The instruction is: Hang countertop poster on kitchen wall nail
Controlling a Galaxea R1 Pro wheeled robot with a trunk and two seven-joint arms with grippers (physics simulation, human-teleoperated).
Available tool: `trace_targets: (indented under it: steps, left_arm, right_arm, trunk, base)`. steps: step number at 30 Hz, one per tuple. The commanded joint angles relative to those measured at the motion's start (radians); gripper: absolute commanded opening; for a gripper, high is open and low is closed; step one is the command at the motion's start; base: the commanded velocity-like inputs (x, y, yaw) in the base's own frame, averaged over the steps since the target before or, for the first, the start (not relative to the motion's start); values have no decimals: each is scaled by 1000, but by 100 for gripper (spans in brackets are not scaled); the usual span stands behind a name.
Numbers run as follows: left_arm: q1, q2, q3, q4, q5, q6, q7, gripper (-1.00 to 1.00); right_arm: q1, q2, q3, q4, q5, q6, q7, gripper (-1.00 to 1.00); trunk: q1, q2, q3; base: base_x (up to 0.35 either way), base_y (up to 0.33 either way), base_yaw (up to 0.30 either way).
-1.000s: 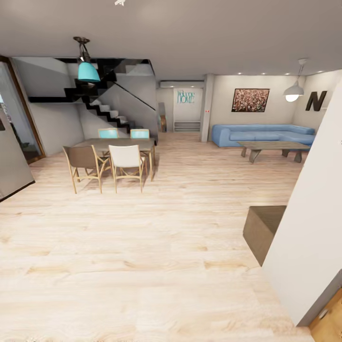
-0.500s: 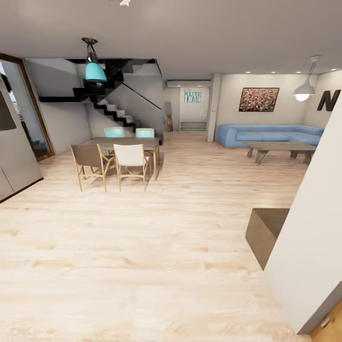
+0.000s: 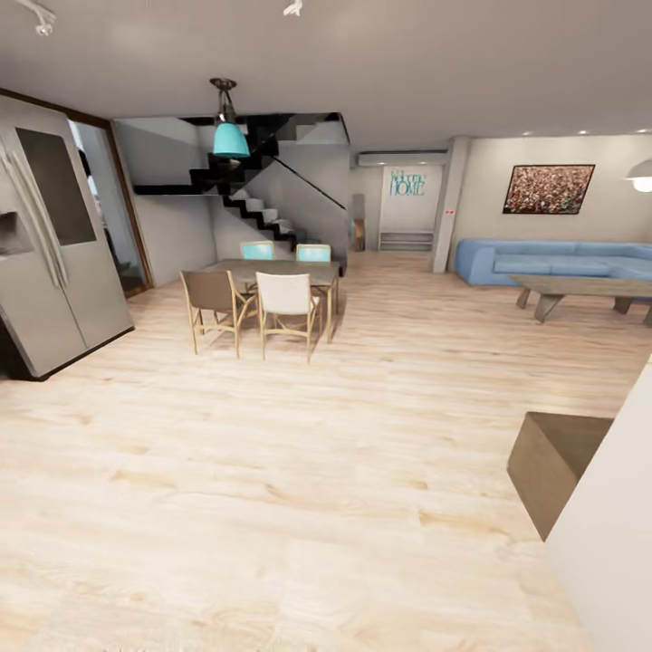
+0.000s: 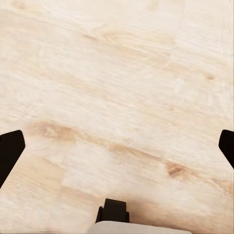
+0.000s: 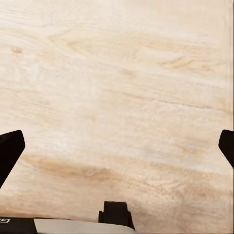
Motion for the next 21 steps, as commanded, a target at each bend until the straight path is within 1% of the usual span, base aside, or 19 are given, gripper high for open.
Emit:
trace_targets:
  steps: [1,6,7,8,21]
  left_arm:
    - [0,-1,3,-2,0,0,0,100]
    - [0,-1,7,-2,0,0,0,100]
    - [0,-1,12,-2,0,0,0,100]
    - [0,-1,31,-2,0,0,0,100]
    - [0,-1,38,-2,0,0,0,100]
  right_arm:
    - [-1,-1,7,1,1,-2,-20,100]
    - [0,-1,7,1,1,-2,-38,100]
    - [0,0,7,1,1,-2,-40,100]
    - [-1,-1,7,1,1,-2,-43,100]
    - [0,0,7,0,1,-2,-46,100]
  trunk:
    - [0,0,-1]
    - [0,0,-1]
    - [0,0,-1]
    - [0,0,-1]
    - [0,0,-1]
  base:
    - [0,0,276]
    - [0,0,276]
    - [0,0,276]
    - [0,0,276]
    - [0,0,276]
